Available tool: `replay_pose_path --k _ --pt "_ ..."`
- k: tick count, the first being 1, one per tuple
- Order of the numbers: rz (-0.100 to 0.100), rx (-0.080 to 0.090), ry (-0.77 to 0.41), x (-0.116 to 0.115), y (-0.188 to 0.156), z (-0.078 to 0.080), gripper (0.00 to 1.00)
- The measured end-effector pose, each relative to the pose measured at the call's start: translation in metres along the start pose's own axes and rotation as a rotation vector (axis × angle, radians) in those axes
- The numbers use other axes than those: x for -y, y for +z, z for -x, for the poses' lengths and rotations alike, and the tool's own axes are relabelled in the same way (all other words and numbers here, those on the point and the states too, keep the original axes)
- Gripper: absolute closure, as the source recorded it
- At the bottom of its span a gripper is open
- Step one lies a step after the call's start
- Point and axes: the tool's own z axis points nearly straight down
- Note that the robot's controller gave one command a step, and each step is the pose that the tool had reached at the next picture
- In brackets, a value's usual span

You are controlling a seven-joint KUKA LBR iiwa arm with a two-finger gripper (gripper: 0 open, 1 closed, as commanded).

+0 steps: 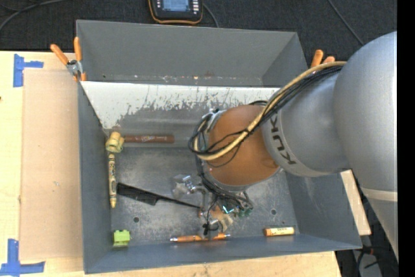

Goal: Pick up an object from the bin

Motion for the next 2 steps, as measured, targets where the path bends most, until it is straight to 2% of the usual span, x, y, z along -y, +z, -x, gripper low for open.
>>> replay_pose_path --k 1,2 --pt "-0.001 0.004 -0.002 -0.003 -0.001 -0.001 0.00" --pt "0.001 0.003 0.055 0.017 0.000 0.013 0.00"
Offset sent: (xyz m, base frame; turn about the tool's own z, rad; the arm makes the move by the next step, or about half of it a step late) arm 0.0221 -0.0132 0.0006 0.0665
